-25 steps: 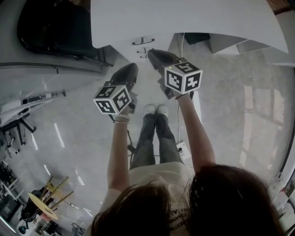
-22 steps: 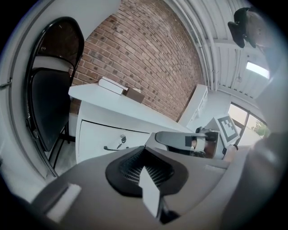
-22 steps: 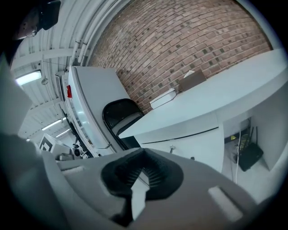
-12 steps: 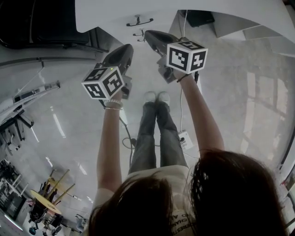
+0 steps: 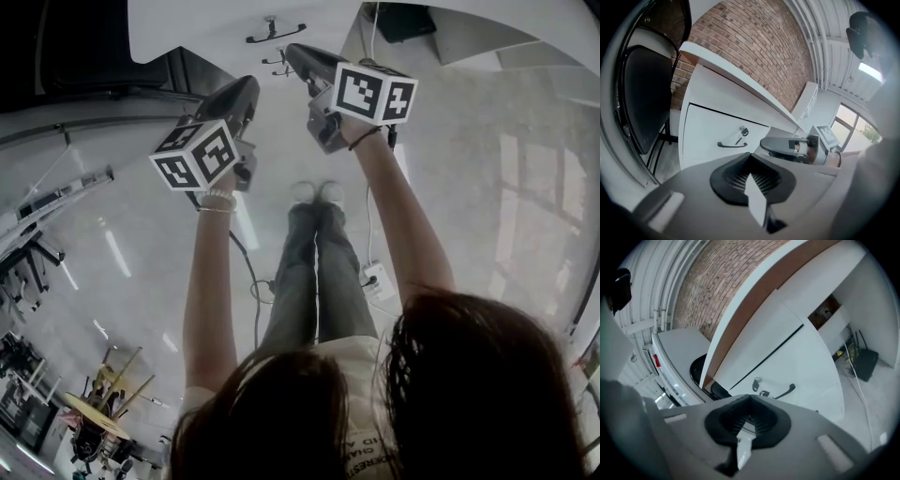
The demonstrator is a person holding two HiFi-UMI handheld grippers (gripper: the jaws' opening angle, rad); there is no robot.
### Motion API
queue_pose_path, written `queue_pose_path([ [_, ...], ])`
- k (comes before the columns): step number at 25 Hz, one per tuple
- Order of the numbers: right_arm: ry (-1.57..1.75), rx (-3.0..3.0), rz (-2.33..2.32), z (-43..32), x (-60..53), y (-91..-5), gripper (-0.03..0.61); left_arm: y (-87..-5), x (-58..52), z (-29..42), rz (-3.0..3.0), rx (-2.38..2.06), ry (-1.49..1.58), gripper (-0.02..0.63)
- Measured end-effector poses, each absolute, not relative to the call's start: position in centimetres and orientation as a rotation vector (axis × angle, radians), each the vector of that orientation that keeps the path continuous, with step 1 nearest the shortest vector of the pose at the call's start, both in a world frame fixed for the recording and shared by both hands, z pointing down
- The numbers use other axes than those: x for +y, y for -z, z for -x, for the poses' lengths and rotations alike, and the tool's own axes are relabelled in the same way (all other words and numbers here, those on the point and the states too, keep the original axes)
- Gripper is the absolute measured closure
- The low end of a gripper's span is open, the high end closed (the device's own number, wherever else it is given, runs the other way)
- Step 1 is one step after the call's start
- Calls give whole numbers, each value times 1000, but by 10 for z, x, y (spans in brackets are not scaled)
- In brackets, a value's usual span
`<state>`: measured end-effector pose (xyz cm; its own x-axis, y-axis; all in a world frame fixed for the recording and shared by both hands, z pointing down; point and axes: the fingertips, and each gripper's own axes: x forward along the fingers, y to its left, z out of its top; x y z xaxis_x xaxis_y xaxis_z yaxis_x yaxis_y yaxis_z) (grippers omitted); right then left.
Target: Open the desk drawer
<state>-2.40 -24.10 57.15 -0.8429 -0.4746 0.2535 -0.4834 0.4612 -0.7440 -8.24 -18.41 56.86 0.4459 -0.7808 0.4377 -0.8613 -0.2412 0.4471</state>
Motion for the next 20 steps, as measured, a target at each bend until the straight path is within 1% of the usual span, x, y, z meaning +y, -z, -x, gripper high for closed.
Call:
queue_pose_path([
  [4,-1494,-2652,-908,31,-251,-588,578,-581,-192,88,-2057,-1357,-175,615],
  [13,-1599,-2607,-922,41,-269,-617,578,-603,-207,99,-2040,-1370,-162,615],
  [14,-1614,-2602,-920,41,-271,-619,566,-605,-209,99,-2039,-1370,-159,615],
  [18,-1680,-2588,-920,42,-279,-627,557,-612,-215,97,-2034,-1370,-144,615],
  [20,-1728,-2573,-924,42,-283,-633,538,-614,-219,98,-2033,-1384,-138,615],
])
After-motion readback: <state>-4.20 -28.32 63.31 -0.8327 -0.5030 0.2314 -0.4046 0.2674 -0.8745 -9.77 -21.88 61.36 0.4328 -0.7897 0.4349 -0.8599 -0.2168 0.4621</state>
